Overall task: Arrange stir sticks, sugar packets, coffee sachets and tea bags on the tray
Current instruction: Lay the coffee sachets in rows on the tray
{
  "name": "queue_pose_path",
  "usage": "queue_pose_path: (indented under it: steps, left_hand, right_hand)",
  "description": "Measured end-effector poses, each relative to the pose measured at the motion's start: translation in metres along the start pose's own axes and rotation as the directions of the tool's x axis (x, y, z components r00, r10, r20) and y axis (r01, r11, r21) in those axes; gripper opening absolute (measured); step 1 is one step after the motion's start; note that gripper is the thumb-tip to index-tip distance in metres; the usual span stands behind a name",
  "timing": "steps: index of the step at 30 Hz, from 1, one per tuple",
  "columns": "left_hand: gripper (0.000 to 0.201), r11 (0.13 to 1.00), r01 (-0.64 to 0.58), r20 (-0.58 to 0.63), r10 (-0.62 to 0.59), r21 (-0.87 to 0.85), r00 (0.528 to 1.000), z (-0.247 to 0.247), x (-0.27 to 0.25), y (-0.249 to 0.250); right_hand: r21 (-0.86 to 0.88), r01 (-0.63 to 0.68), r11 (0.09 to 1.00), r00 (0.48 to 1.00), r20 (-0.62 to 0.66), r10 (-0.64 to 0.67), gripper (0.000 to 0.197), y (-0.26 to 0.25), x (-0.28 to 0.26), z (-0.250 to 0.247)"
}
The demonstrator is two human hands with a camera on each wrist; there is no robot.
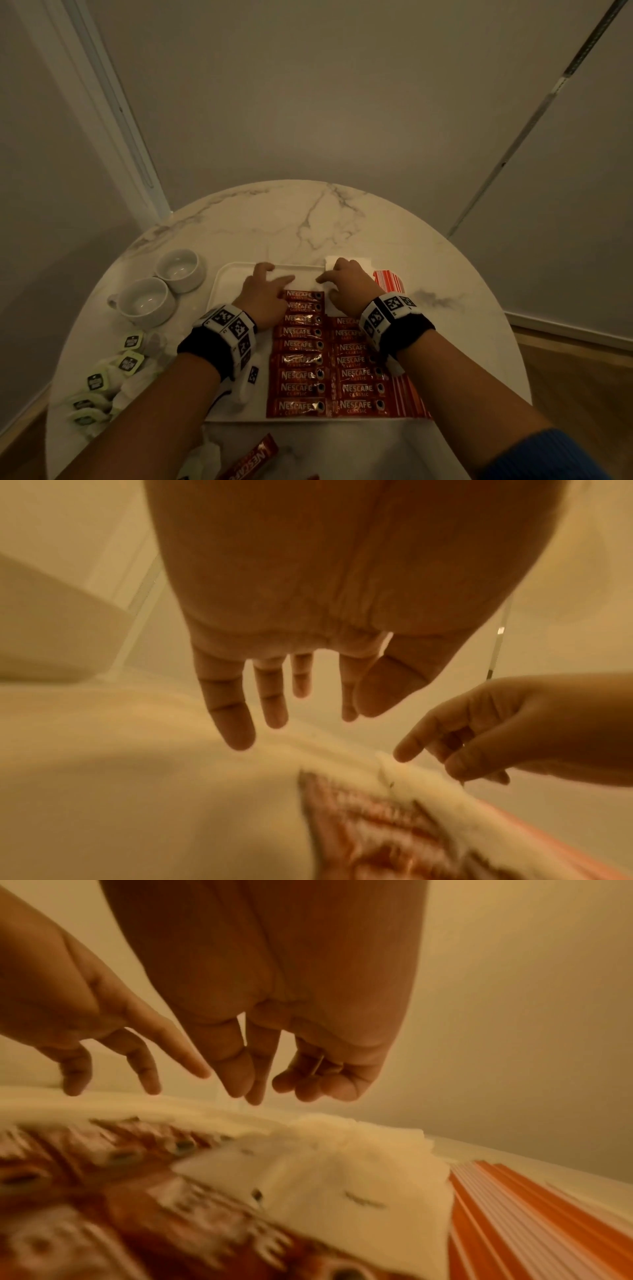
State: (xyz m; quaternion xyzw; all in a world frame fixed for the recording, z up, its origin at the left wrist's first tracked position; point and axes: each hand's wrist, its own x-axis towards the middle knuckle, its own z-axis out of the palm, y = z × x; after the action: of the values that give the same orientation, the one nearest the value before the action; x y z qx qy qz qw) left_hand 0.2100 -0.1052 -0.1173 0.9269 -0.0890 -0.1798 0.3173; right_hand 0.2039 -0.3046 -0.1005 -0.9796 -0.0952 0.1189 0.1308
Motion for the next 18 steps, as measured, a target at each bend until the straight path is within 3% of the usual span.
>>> queue_pose_path:
  steps: [4, 7, 10, 14, 16, 18]
  left_hand:
    - [0.036, 0.992, -0.123, -0.099, 0.125, 0.024, 0.987, -0.021, -0.044, 0.013]
    - [0.027, 0.954, -0.24, 0.096, 0.225, 0.18, 0.97, -0.024, -0.1, 0.026]
    - [0.041, 0.888, -0.291, 0.284, 0.194, 0.356, 0.939, -0.014, -0.152, 0.03]
    - [0.051, 0.668, -0.325, 0.332, 0.122, 0.67, 0.935, 0.015, -0.194, 0.014]
    - [0.053, 0.57, -0.351, 0.379, 0.073, 0.743, 0.922, 0.03, -0.203, 0.005]
    - [0.052, 0.525, -0.35, 0.384, 0.047, 0.776, 0.922, 0.038, -0.207, 0.002]
  right_hand:
    - [0.128, 0.066, 0.99, 0.993, -0.107, -0.052, 0.023, -0.029, -0.045, -0.006]
    - [0.219, 0.111, 0.969, 0.981, 0.133, -0.142, 0.015, -0.063, -0.106, 0.004]
    - [0.173, 0.135, 0.976, 0.914, 0.358, -0.19, 0.027, -0.083, -0.161, 0.03]
    - [-0.021, 0.19, 0.981, 0.904, 0.395, -0.167, 0.054, -0.102, -0.203, 0.058]
    - [-0.076, 0.23, 0.97, 0.906, 0.38, -0.185, 0.07, -0.111, -0.213, 0.07]
    - [-0.112, 0.264, 0.958, 0.916, 0.339, -0.213, 0.075, -0.118, -0.216, 0.08]
